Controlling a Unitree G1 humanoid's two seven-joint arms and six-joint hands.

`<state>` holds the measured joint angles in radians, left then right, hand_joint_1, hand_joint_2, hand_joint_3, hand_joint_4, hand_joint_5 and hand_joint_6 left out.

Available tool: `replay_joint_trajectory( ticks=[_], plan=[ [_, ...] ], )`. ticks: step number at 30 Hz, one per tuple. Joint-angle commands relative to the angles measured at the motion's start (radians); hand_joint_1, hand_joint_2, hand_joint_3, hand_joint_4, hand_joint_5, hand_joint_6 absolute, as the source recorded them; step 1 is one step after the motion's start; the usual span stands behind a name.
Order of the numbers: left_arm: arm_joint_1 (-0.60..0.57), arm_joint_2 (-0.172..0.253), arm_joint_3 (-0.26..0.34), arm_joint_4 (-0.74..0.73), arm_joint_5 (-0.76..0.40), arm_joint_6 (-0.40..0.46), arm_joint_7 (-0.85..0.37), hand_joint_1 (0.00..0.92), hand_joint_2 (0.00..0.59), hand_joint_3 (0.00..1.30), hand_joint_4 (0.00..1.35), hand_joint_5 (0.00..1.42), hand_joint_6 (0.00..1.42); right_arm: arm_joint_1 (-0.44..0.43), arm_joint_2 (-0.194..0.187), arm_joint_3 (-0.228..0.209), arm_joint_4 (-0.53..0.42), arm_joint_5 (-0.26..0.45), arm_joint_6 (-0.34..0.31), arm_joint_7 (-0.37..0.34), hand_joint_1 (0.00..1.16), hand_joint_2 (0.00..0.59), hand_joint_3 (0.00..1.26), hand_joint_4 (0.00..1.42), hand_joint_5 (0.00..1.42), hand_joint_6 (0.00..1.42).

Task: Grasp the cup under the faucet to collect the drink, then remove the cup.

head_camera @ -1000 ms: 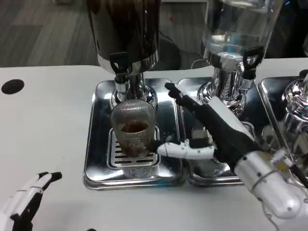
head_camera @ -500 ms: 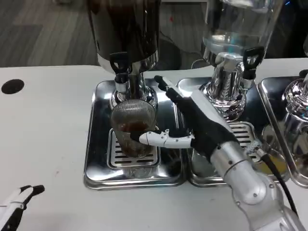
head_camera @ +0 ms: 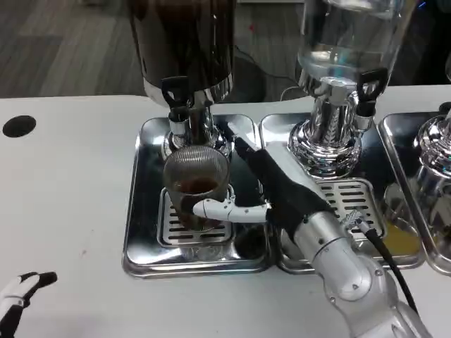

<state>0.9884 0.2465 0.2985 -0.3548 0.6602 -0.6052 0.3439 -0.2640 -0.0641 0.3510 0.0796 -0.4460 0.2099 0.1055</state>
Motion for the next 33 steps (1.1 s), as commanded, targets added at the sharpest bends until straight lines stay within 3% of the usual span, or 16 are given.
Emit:
replay_joint_trajectory(
  ticks=[1, 33],
  plan=[
    [-0.007, 0.008, 0.019, 0.011, -0.028, -0.008, -0.018, 0.006, 0.078, 0.28, 0.21, 0.31, 0.58, -0.021, 0.002, 0.008, 0.012, -0.006, 0.003, -0.007, 0.65, 0.081, 0.02, 0.03, 0.03, 0.0],
    [-0.007, -0.011, 0.042, 0.004, -0.048, -0.021, -0.064, 0.0, 0.094, 0.32, 0.25, 0.34, 0.59, -0.005, 0.011, 0.02, 0.06, 0.004, -0.027, -0.057, 0.64, 0.083, 0.06, 0.06, 0.06, 0.0]
  ],
)
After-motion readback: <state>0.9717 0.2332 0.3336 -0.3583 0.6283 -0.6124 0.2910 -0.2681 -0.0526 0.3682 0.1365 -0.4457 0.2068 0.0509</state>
